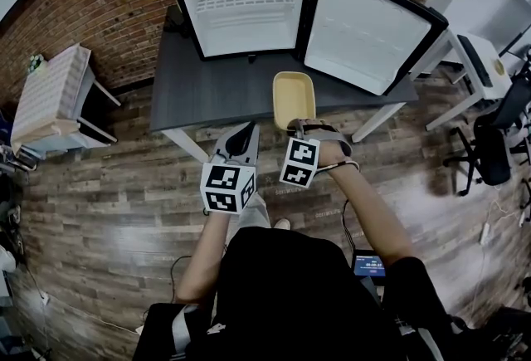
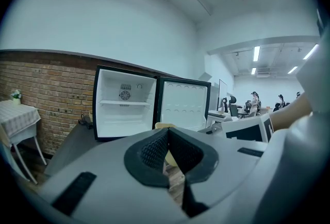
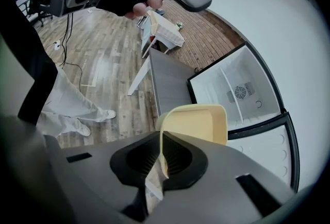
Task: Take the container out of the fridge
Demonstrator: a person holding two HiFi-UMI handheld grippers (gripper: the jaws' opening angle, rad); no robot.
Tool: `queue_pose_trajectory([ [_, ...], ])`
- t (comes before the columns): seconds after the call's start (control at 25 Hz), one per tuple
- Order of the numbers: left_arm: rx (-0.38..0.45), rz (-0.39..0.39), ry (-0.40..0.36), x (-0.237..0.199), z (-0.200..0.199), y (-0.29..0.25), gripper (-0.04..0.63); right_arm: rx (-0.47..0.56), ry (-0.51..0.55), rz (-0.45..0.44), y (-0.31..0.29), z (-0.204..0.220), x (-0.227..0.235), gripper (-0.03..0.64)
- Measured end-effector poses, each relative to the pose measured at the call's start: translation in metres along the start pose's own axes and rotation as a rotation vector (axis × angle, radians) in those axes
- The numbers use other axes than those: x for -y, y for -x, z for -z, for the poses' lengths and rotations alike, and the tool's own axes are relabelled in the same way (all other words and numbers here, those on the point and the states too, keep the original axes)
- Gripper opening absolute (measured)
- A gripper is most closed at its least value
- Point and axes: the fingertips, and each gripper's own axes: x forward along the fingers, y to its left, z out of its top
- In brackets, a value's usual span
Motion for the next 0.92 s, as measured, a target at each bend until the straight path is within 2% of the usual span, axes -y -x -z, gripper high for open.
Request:
queue_pose_trajectory([
  [0.92, 0.010, -0.022, 0.002, 0.001, -0.002, 0.020, 0.012, 0.014, 0.017, 0.000, 0.011, -0.010, -0.012, 0.051],
])
